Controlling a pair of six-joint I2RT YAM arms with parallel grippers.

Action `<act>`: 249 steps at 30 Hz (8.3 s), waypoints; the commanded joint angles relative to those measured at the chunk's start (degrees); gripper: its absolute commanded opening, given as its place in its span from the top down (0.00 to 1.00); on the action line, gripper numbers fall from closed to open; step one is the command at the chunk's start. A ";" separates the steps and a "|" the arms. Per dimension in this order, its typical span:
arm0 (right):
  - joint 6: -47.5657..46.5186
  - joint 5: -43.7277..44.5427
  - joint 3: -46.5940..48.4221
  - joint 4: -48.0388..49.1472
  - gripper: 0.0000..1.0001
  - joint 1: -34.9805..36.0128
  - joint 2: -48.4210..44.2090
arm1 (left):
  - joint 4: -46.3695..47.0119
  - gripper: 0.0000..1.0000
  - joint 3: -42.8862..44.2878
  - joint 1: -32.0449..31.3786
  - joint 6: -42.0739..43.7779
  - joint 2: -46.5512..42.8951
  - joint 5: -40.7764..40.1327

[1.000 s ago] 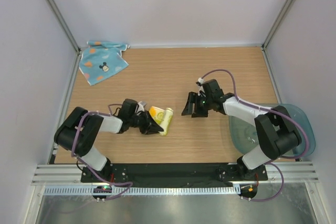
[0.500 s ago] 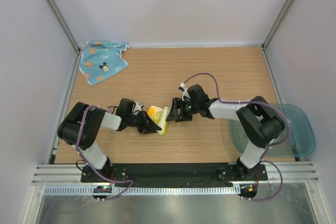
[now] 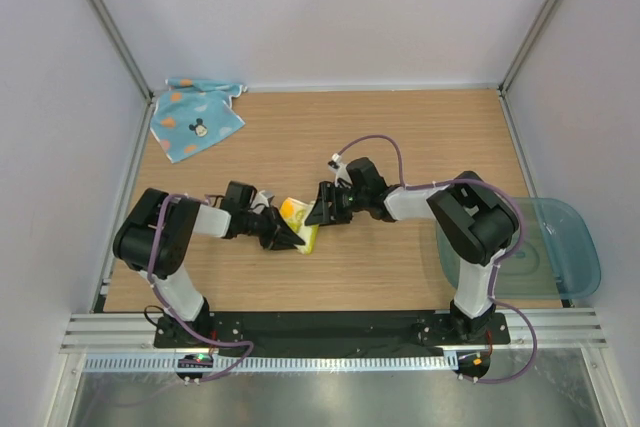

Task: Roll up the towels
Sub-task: Roll the towel

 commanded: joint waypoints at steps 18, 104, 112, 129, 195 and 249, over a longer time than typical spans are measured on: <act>-0.53 8.34 5.69 -14.04 0.72 0.58 4.42 | -29.30 0.72 6.99 -0.54 15.30 -10.39 -18.65; -8.26 10.27 6.22 -33.55 0.46 -11.20 -4.36 | -31.60 1.00 22.37 -46.07 31.49 -6.71 -57.43; -9.14 12.83 6.92 -36.98 0.44 -14.36 -7.44 | -27.92 1.00 19.30 -42.65 25.78 -9.97 -49.79; -7.03 6.59 -2.83 -30.39 0.34 -16.21 -21.94 | -16.57 1.00 8.49 -27.18 11.36 -10.41 -27.55; -5.10 5.26 4.02 -28.54 0.68 -1.18 -7.79 | -53.58 0.48 38.81 -50.82 27.44 -5.58 -75.79; -2.37 6.51 0.60 -28.21 0.21 -18.94 -13.24 | -11.49 1.00 -2.66 -29.38 2.05 -19.98 -41.79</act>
